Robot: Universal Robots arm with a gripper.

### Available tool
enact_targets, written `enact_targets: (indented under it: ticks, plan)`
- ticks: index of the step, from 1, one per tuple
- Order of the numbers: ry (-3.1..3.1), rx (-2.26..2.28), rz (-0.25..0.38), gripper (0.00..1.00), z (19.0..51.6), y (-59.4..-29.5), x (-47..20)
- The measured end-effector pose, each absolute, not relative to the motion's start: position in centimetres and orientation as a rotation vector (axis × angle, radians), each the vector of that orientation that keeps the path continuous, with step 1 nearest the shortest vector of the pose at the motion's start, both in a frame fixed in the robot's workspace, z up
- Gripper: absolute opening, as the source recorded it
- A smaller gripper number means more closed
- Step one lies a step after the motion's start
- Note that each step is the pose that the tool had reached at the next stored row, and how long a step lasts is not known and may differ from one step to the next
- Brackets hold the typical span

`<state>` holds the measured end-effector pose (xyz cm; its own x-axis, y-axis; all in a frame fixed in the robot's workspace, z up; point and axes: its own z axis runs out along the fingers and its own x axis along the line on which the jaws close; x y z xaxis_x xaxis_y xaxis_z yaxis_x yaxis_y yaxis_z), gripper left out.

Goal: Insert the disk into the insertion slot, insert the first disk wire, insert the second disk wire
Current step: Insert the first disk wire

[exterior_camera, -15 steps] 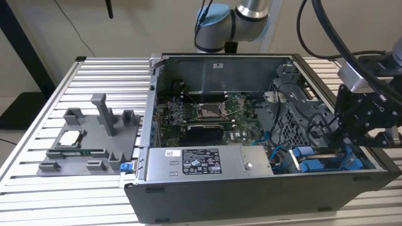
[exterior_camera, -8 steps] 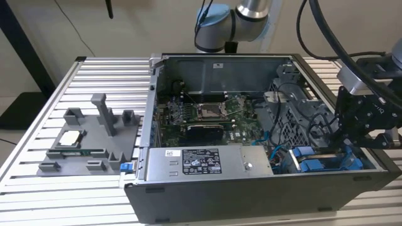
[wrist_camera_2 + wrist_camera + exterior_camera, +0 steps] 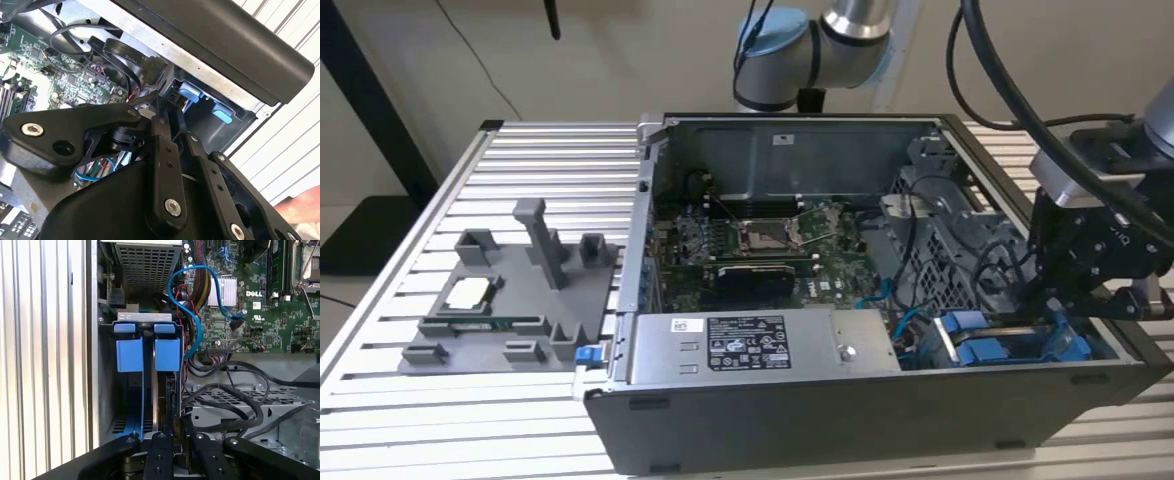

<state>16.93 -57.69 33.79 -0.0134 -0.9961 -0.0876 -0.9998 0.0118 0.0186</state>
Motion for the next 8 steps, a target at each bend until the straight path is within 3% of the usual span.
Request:
enact_targets:
  ticks: [8]
  plan:
    - [2.201, -2.166, 0.114, 0.2, 32.97, -57.68, 16.7]
